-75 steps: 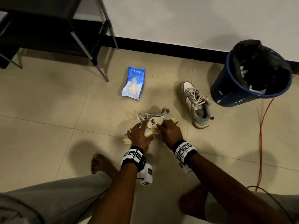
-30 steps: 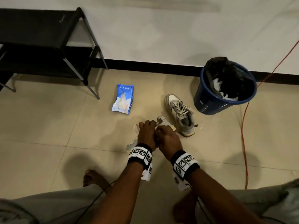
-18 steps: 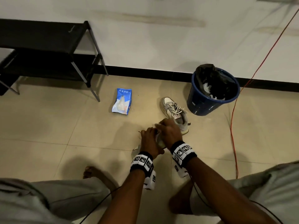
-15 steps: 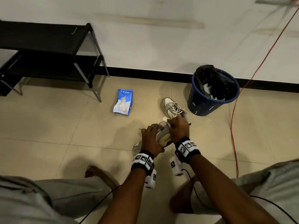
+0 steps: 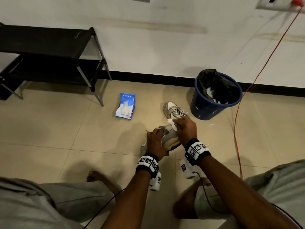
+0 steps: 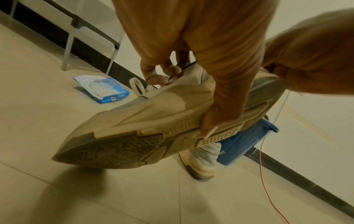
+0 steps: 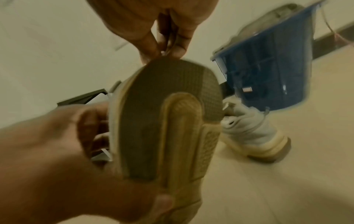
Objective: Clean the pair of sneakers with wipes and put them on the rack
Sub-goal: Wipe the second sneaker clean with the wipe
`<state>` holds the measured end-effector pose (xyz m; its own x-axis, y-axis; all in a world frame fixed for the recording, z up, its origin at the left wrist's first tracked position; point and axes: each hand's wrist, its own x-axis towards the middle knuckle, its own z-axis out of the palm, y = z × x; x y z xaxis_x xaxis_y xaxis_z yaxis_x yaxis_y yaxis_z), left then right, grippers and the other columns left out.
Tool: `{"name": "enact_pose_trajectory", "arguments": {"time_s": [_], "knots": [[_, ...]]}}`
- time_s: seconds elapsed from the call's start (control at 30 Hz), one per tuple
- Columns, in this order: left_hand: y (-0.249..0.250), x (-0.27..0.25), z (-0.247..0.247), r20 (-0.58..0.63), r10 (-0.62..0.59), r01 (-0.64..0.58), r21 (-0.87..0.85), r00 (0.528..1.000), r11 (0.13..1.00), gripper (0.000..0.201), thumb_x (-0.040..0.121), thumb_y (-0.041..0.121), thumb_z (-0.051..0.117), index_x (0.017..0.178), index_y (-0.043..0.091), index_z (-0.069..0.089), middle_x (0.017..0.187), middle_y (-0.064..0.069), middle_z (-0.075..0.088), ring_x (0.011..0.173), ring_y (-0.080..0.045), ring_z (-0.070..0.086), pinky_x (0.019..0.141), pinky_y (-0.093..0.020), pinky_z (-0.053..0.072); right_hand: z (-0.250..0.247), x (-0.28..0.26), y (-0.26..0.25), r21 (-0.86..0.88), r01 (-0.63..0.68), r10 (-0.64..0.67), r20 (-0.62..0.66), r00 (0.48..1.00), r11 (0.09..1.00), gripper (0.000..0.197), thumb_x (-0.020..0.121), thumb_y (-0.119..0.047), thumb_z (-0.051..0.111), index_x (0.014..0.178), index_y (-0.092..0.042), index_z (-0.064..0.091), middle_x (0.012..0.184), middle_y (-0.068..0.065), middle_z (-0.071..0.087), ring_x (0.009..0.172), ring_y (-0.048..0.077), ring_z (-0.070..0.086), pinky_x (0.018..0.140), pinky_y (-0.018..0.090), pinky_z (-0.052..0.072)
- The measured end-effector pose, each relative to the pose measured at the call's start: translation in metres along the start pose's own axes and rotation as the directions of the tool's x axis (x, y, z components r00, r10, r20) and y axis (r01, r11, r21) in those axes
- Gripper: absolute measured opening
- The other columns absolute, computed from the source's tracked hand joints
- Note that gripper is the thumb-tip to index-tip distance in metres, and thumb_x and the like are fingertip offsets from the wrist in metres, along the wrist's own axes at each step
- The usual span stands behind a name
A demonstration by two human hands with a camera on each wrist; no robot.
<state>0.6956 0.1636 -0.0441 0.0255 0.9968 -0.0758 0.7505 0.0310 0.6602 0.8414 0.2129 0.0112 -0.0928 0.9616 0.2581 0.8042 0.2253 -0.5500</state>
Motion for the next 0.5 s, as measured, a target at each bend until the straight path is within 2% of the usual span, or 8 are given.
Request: {"name": "enact_pose_trajectory", "arguments": {"time_s": [0.07, 0.13, 0.17, 0.3, 0.4, 0.43, 0.47, 0.5], "knots": [[0.003, 0.000, 0.003, -0.012, -0.001, 0.001, 0.007, 1.000, 1.000, 0.110, 0.031, 0.035, 0.094, 0.131, 0.019, 0.051, 0.131, -0.001, 0.053, 0.112, -0.025, 0.049, 0.095, -0.033, 0.035, 0.003, -0.008, -0.009, -0.021, 0.092, -0.091, 0.028, 0.995, 0.996, 0.018, 0.080, -0.001, 0.067, 0.094, -0.009, 0.075, 0.091, 0.009, 0.064, 0.087, 0.026, 0.058, 0.074, 0.038, 0.050], [0.006, 0.000, 0.001, -0.013, -0.015, 0.015, -0.010, 1.000, 1.000, 0.107, 0.035, 0.031, 0.097, 0.132, 0.017, 0.053, 0.133, -0.002, 0.052, 0.114, -0.027, 0.046, 0.096, -0.033, 0.035, 0.007, -0.021, -0.017, -0.053, 0.319, -0.308, 0.156, 0.939, 0.946, 0.019, 0.075, 0.000, 0.071, 0.092, -0.009, 0.074, 0.090, 0.010, 0.062, 0.083, 0.027, 0.057, 0.066, 0.035, 0.050], [0.007, 0.002, 0.000, -0.003, -0.023, 0.023, -0.015, 1.000, 1.000, 0.104, 0.036, 0.030, 0.098, 0.130, 0.016, 0.055, 0.131, -0.002, 0.052, 0.113, -0.027, 0.045, 0.095, -0.034, 0.037, 0.006, -0.020, -0.016, -0.070, 0.384, -0.365, 0.197, 0.910, 0.921, 0.019, 0.073, 0.000, 0.073, 0.090, -0.009, 0.074, 0.090, 0.010, 0.062, 0.081, 0.027, 0.057, 0.063, 0.035, 0.050], [0.009, 0.008, -0.002, 0.018, 0.011, -0.011, 0.016, 1.000, 1.000, 0.097, 0.031, 0.035, 0.096, 0.118, 0.016, 0.059, 0.117, 0.000, 0.058, 0.102, -0.025, 0.052, 0.089, -0.035, 0.038, -0.004, -0.015, -0.008, -0.156, 0.416, -0.381, 0.210, 0.900, 0.896, 0.021, 0.069, -0.007, 0.078, 0.089, -0.011, 0.074, 0.093, 0.008, 0.064, 0.081, 0.027, 0.057, 0.060, 0.037, 0.051], [0.005, 0.009, 0.004, -0.051, 0.047, -0.048, -0.023, 0.998, 0.999, 0.097, 0.031, 0.033, 0.093, 0.121, 0.014, 0.061, 0.112, 0.000, 0.065, 0.099, -0.025, 0.061, 0.087, -0.035, 0.038, -0.006, -0.034, -0.015, -0.119, 0.587, -0.509, 0.382, 0.772, 0.801, 0.015, 0.073, -0.017, 0.068, 0.085, -0.013, 0.075, 0.094, 0.008, 0.065, 0.082, 0.029, 0.058, 0.058, 0.034, 0.053], [0.005, 0.009, 0.003, -0.061, 0.045, -0.047, -0.033, 0.997, 0.998, 0.096, 0.033, 0.033, 0.092, 0.121, 0.015, 0.061, 0.112, 0.001, 0.065, 0.100, -0.023, 0.062, 0.086, -0.034, 0.038, -0.006, -0.037, -0.013, -0.122, 0.609, -0.528, 0.385, 0.757, 0.784, 0.015, 0.074, -0.018, 0.065, 0.084, -0.013, 0.075, 0.094, 0.008, 0.065, 0.082, 0.029, 0.059, 0.058, 0.034, 0.053], [0.007, 0.010, 0.003, -0.063, 0.047, -0.048, -0.027, 0.997, 0.998, 0.095, 0.033, 0.033, 0.093, 0.121, 0.016, 0.061, 0.112, 0.001, 0.065, 0.100, -0.022, 0.061, 0.086, -0.033, 0.037, -0.009, -0.036, -0.010, -0.143, 0.576, -0.501, 0.358, 0.788, 0.805, 0.015, 0.074, -0.017, 0.066, 0.085, -0.013, 0.075, 0.096, 0.010, 0.065, 0.083, 0.030, 0.059, 0.060, 0.035, 0.054], [0.007, 0.011, 0.001, -0.066, 0.046, -0.047, -0.018, 0.997, 0.999, 0.096, 0.032, 0.032, 0.094, 0.121, 0.016, 0.060, 0.113, 0.001, 0.065, 0.101, -0.022, 0.060, 0.086, -0.033, 0.037, -0.008, -0.032, -0.004, -0.162, 0.480, -0.422, 0.295, 0.857, 0.862, 0.016, 0.074, -0.016, 0.069, 0.089, -0.012, 0.074, 0.098, 0.011, 0.064, 0.084, 0.030, 0.059, 0.062, 0.037, 0.054]]}}
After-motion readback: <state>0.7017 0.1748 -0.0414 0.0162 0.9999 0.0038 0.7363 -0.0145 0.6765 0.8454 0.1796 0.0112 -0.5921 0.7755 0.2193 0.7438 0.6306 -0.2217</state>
